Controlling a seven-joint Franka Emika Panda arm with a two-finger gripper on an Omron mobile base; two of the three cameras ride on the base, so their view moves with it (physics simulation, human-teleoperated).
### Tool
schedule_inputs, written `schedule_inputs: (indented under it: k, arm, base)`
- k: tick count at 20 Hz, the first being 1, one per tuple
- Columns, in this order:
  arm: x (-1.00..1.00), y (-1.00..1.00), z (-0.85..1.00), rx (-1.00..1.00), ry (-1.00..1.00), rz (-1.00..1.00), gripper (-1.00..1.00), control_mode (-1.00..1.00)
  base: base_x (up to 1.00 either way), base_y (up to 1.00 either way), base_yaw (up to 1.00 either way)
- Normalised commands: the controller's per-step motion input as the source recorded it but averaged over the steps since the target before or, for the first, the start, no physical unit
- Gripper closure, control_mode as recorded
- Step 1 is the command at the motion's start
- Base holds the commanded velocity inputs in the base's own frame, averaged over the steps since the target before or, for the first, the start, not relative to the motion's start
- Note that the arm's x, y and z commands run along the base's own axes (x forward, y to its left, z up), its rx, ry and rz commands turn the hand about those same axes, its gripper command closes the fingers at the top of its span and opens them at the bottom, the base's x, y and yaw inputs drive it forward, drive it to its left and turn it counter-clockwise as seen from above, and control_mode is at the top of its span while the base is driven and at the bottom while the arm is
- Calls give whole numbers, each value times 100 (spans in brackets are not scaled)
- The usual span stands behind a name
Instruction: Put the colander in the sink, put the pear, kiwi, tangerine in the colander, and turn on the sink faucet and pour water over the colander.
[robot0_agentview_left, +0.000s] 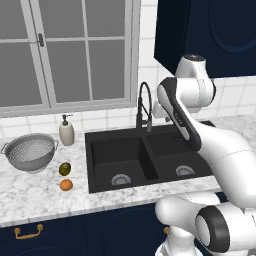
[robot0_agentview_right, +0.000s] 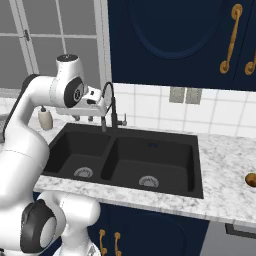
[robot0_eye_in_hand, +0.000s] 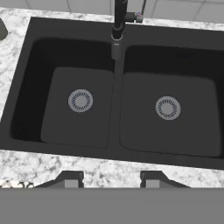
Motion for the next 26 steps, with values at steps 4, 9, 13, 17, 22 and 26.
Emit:
schedule_inputs:
  k: [4, 9, 13, 17, 22, 26]
  arm:
    - [-13, 0, 0, 0, 0, 0, -100, -100]
    - [-52, 7, -5, 0, 0, 0, -100, -100]
    - [-50, 23, -6, 0, 0, 0, -100, -100]
    - [-23, 66, -12, 0, 0, -16, -100, -100]
    - [2, 95, -11, 0, 7, -28, -100, -100]
    - [19, 92, -5, 0, 15, -20, -100, -100]
  base:
    - [0, 0, 0]
    - [0, 0, 0]
    - [0, 0, 0]
    - [0, 0, 0]
    - [0, 0, 0]
    - [0, 0, 0]
